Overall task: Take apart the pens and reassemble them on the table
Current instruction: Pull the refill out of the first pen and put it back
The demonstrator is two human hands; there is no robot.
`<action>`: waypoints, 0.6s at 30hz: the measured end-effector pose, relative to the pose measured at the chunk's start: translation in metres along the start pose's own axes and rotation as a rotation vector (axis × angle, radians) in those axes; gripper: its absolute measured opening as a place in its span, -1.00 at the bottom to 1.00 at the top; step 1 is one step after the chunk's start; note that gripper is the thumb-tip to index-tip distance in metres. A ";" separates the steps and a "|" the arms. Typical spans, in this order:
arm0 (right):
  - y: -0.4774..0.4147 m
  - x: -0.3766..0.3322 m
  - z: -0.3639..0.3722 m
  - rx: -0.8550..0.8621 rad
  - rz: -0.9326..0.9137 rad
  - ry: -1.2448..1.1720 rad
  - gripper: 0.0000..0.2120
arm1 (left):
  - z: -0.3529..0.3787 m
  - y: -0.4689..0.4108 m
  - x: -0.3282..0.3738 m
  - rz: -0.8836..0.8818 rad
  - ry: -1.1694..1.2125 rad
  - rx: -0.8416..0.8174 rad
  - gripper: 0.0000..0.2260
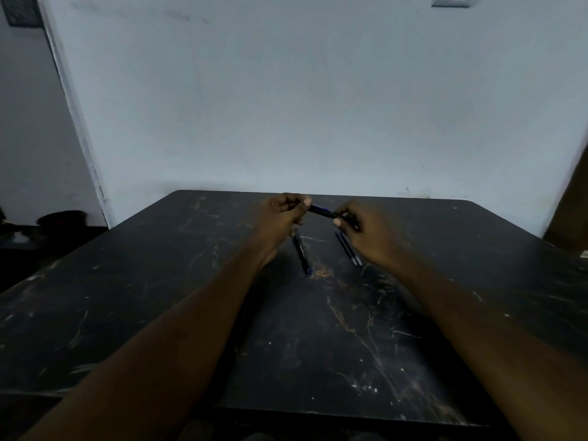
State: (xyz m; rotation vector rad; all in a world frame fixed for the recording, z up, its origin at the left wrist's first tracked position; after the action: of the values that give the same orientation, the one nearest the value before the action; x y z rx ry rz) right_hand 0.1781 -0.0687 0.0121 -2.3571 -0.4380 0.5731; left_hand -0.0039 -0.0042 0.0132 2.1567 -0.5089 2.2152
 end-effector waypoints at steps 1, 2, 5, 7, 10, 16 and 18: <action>0.000 -0.001 0.000 -0.012 -0.022 0.012 -0.84 | 0.002 0.000 0.000 0.009 0.000 -0.017 -0.89; 0.000 -0.003 0.000 -0.022 -0.041 0.021 -0.82 | 0.003 0.001 0.000 0.017 0.004 -0.030 -0.88; 0.001 -0.005 0.002 -0.036 -0.050 0.018 -0.83 | 0.004 0.001 0.000 0.014 0.016 -0.039 -0.86; 0.001 -0.007 0.004 -0.017 -0.029 -0.037 -0.86 | 0.004 0.001 -0.002 0.004 0.019 -0.053 -0.86; 0.002 -0.006 0.007 0.017 0.011 -0.112 -0.90 | 0.006 0.002 -0.003 0.004 0.039 -0.090 -0.91; 0.001 -0.008 0.012 0.027 -0.007 -0.190 -0.74 | 0.003 0.001 -0.002 0.000 0.037 -0.083 -0.92; -0.001 -0.011 0.014 0.035 -0.032 -0.197 -0.70 | 0.001 0.001 -0.002 -0.006 0.040 -0.068 -0.94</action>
State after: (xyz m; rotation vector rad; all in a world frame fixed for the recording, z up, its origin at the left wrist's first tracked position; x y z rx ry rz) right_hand 0.1618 -0.0660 0.0064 -2.2657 -0.5485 0.7949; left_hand -0.0029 -0.0045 0.0111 2.0738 -0.5663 2.1997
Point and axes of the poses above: each hand's wrist, its own y-axis away from the middle knuckle, its own z-axis out of the palm, x = y × z, the point moved 1 cm from there along -y, towards the middle knuckle, and after that the axes turned 10 degrees about -z, right-handed, at the moved point
